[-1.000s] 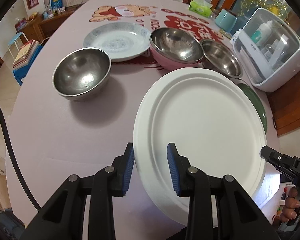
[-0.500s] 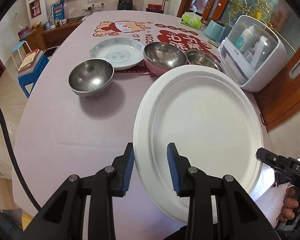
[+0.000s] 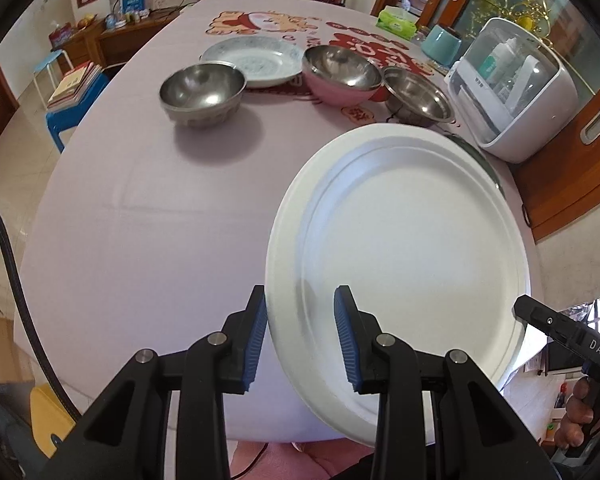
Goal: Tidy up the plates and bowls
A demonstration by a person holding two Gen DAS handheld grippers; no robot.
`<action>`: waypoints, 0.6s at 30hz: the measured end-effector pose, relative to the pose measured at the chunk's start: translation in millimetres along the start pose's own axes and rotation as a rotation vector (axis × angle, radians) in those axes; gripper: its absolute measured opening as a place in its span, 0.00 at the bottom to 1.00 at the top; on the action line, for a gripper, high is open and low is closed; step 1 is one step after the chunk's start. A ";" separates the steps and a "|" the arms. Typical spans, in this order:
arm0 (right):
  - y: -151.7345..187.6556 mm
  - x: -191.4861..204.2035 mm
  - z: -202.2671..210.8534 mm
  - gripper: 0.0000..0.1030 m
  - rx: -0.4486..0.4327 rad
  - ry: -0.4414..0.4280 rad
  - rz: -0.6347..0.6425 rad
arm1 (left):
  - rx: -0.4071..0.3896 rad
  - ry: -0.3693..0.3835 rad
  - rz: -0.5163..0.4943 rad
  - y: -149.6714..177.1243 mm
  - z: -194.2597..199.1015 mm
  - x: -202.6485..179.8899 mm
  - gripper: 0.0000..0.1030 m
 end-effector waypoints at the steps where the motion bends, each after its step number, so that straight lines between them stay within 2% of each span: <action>1: 0.9 0.6 -1.6 0.16 0.003 0.015 0.015 | 0.005 -0.005 0.004 2.6 -1.7 1.6 0.31; 9: 14.1 2.8 -20.7 0.19 0.044 0.134 0.125 | 0.061 -0.044 0.028 21.4 -26.7 12.8 0.31; 18: 25.1 -14.1 -48.0 0.21 0.099 0.195 0.137 | 0.104 -0.053 0.037 24.6 -65.7 11.2 0.31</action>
Point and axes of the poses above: each gripper's, at about its wrist camera, not at the fingertips, and z roughly against the way its jaws point, x to its left, y to its underside, the point moved 8 cm from there along -z, roughly the way its jaws point, and after that the axes turned 12 degrees about z, right-handed, at the moved point
